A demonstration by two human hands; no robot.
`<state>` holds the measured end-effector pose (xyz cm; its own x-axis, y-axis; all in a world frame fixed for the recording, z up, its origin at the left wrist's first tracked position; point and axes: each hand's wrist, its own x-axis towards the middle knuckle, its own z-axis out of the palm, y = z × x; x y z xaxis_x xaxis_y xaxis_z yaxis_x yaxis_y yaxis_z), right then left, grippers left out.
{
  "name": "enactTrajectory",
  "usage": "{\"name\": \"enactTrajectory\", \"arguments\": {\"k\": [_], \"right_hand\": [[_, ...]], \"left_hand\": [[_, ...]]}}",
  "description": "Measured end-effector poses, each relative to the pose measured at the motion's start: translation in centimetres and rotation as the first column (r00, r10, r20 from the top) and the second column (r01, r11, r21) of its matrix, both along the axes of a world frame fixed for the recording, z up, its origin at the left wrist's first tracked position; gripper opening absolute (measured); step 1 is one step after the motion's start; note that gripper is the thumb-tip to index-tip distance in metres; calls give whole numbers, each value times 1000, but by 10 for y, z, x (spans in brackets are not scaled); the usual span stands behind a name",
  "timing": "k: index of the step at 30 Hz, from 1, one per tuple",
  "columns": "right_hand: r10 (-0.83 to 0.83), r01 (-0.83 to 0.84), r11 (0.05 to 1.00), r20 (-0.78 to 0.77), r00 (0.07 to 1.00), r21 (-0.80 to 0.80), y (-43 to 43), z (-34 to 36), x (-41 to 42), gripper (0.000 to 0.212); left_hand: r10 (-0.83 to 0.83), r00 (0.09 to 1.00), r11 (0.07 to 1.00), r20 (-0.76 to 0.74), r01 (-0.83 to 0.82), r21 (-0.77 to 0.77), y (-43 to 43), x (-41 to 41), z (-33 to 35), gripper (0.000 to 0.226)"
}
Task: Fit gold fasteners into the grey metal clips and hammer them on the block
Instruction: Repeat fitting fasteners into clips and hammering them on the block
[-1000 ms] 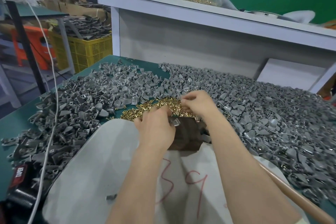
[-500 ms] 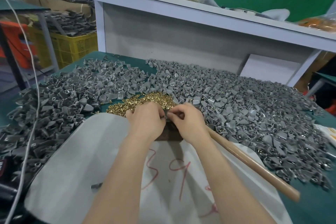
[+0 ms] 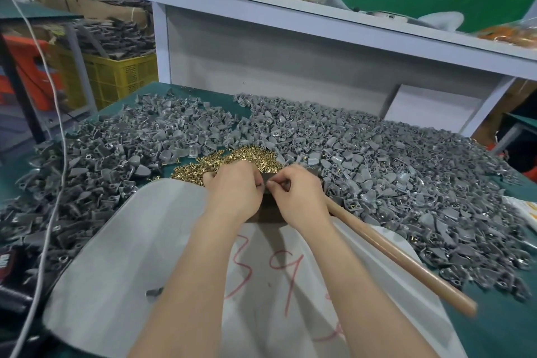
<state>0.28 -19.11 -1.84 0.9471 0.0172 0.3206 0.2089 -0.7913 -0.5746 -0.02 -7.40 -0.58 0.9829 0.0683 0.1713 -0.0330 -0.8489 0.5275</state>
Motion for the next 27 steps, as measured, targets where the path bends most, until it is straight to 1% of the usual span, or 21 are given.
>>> {"name": "enactTrajectory", "arguments": {"k": [4,7,14,17,19,21,23,24,25,26,27], "right_hand": [[-2,4,986,11,1000,-169,3,6,-1,11],[8,-9,970,-5,1000,-242,5,11,-1,10],[-15,-50,923,-165,986,-382,10,30,3,6],[-23,-53,911,-179,984,-409,11,33,5,12],[-18,-60,911,-185,983,-408,11,33,4,11],[30,-97,924,-182,983,-369,9,31,2,11],[66,-104,956,-144,987,-275,-4,27,-2,19],[20,-45,978,-118,993,-206,-15,25,-5,22],[-73,53,983,-112,991,-179,-30,23,-6,24],[-189,156,962,-135,973,-224,-45,20,-8,23],[-302,225,913,-193,933,-340,-58,17,-10,25]], "left_hand": [[10,1000,1000,10,-10,16,-1,1,-2,15],[21,1000,999,13,-21,38,-2,3,-3,14],[10,999,997,30,-12,72,-3,5,-4,11],[1,999,997,40,-4,78,-3,4,-4,10],[-2,999,997,41,-1,74,-3,3,-3,11],[-3,1000,999,21,2,43,-2,2,-2,13],[0,1000,1000,3,0,-14,0,1,-1,17],[1,1000,999,-2,-1,-34,1,0,-1,18],[3,1000,999,-5,-3,-45,1,0,-1,18],[8,1000,999,-8,-8,-53,1,0,-1,19],[12,1000,998,-13,-13,-57,1,0,-2,20]]}}
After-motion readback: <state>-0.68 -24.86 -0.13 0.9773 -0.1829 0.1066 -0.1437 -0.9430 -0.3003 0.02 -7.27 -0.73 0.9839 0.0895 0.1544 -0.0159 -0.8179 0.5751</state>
